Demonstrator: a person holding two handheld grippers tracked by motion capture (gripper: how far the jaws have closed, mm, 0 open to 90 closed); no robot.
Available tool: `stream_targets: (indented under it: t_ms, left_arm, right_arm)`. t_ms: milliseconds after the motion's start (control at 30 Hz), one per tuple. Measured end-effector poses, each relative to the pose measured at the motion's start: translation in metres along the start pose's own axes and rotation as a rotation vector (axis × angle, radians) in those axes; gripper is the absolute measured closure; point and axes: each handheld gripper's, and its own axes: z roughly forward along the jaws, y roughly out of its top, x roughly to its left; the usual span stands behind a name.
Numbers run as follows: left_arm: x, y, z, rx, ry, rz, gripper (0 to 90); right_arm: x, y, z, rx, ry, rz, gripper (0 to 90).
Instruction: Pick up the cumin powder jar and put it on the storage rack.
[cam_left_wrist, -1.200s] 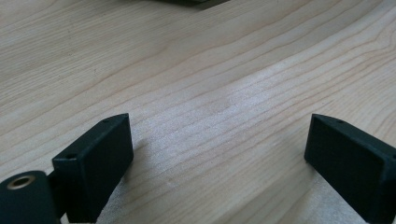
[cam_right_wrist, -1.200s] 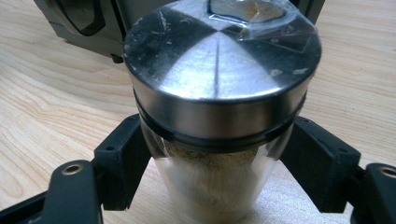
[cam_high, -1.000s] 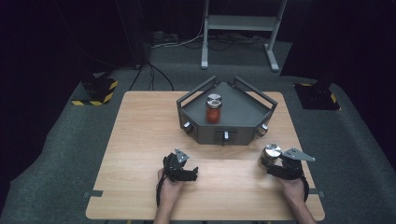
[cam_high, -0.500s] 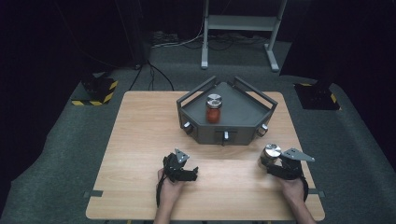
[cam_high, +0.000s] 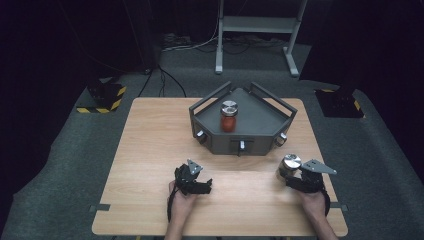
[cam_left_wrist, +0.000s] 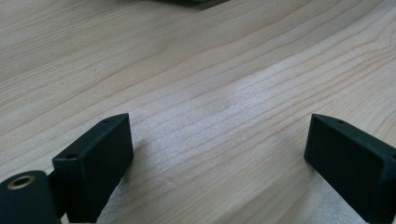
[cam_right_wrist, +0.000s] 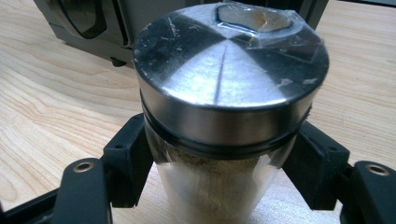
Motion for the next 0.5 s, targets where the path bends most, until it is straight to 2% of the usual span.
stream_targets:
  t_ms: [500]
  left_arm:
    - [0.0000, 0.0000, 0.0000, 0.000, 0.000, 0.000, 8.1]
  right_arm:
    - [-0.0001, -0.0011, -0.0018, -0.009, -0.005, 0.003, 31.0]
